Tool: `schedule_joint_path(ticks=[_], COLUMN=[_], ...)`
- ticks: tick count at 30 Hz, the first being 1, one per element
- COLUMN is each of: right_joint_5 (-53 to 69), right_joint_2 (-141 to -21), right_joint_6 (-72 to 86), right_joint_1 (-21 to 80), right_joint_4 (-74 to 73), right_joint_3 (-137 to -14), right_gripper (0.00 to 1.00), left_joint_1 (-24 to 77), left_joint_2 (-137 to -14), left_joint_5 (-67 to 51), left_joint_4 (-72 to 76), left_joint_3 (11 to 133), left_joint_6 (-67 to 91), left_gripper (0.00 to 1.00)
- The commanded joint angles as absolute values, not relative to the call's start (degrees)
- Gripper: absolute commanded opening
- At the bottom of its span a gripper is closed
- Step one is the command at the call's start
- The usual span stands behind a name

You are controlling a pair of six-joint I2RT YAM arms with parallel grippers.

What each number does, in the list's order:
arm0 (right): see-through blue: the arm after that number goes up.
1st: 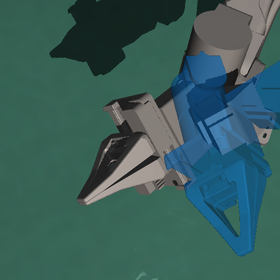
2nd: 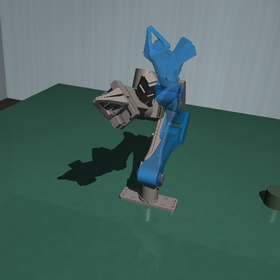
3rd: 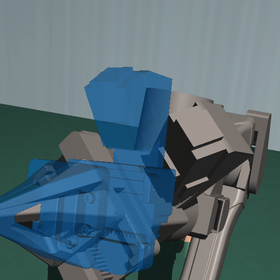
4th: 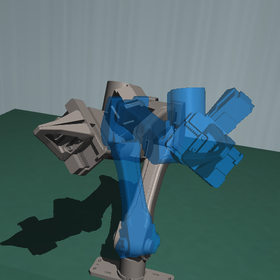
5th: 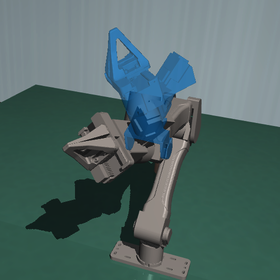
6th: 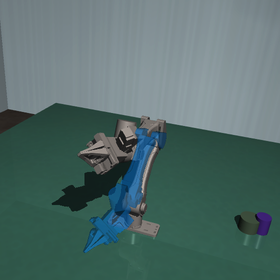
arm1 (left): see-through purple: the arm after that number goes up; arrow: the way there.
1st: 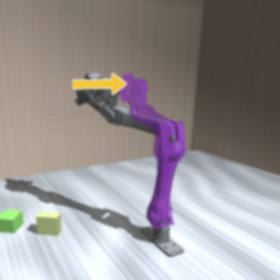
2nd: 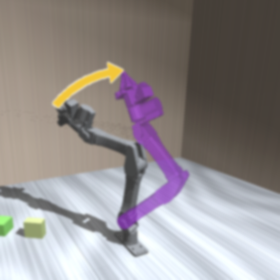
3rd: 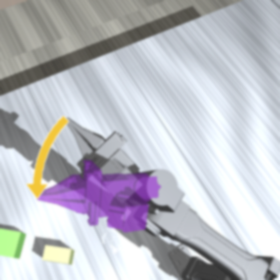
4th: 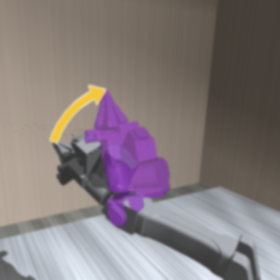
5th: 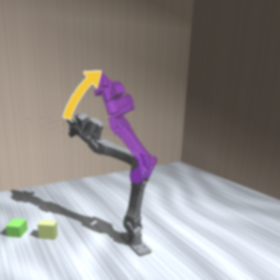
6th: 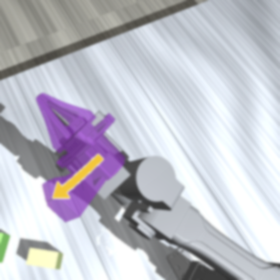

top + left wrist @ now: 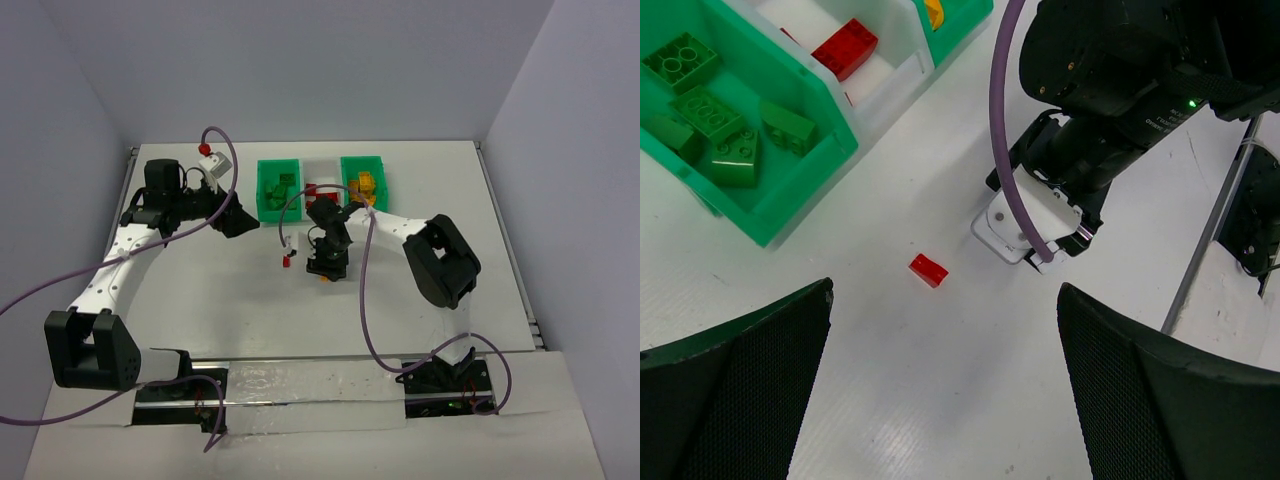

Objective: Sort the legos into containers by color

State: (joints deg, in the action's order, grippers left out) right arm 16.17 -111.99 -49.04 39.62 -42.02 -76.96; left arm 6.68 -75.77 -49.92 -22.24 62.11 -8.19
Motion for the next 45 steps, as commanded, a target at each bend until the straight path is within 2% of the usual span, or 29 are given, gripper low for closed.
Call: schedule_joint_path(ticks=[1,7,12,13,15,21,29,33,38,45], right_joint_5=[17.55,17.58,17.87,17.82,17.88,19.07,20.57,20.08,17.33,7.52], right_joint_2=[-113.3,-113.73,-113.85,-113.76,-113.56,-111.5,-104.11,-102.35,-104.23,-112.06], right_joint_6=[-48.29,-49.13,-49.45,-49.48,-49.6,-50.07,-49.56,-48.94,-48.17,-42.46], right_joint_1=[39.99,40.08,40.25,40.25,40.34,40.25,39.11,33.98,22.35,15.19], right_joint_4=[-40.69,-41.31,-41.8,-41.67,-41.57,-41.75,-43.85,-45.34,-46.41,-42.8], right_joint_3=[-79.12,-79.54,-79.63,-79.57,-79.28,-77.85,-77.85,-82.08,-92.61,-103.64], right_gripper=[0.54,0.42,0.41,0.38,0.25,0.14,0.11,0.11,0.11,0.12], left_joint_1=[6.86,6.86,6.86,6.86,6.86,6.86,6.86,6.86,6.86,6.86], left_joint_2=[-74.37,-74.62,-74.76,-74.79,-74.71,-74.71,-74.97,-74.9,-75.32,-76.65], left_joint_5=[-49.98,-49.75,-49.75,-49.8,-49.71,-49.4,-49.39,-49.12,-47.64,-44.71], left_joint_4=[-20.01,-19.6,-19.42,-19.48,-19.51,-19.66,-19.86,-19.86,-19.08,-16.24], left_joint_3=[62.14,62.23,62.23,62.23,62.23,62.23,62.77,63.02,63.11,62.26], left_joint_6=[-9.05,-8.88,-8.82,-8.79,-8.93,-9.14,-9.14,-9.05,-8.27,-5.34], left_gripper=[0.98,0.98,0.98,0.98,0.98,0.98,0.98,0.98,0.98,0.95])
